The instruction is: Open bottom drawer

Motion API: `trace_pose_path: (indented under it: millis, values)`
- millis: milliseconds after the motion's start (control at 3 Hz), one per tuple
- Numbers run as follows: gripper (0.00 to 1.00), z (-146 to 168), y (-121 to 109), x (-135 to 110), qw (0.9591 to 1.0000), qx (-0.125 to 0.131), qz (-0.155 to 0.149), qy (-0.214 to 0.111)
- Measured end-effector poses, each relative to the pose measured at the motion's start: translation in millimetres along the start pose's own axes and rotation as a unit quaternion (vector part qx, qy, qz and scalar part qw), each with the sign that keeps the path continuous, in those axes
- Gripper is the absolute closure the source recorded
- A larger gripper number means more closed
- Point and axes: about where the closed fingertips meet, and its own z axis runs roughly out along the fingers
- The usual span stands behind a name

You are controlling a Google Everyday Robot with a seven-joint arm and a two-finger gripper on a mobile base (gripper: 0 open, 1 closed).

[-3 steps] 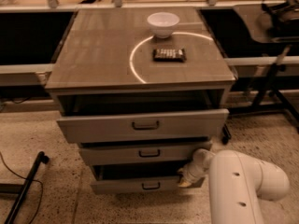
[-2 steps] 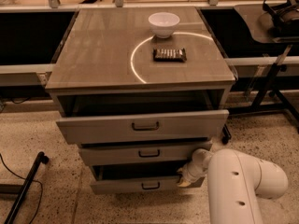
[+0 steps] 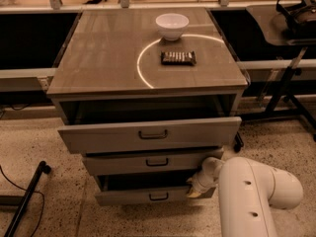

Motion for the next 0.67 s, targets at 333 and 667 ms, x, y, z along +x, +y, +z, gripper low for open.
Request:
trace_pose_path:
  millis: [333,667]
  values:
    - [1.0,-2.7,-0.2,-1.1,1.0,0.0,0.0,0.0]
    - [1.0,-0.7,-4.4,-1.1,1.0,0.0,0.0,0.0]
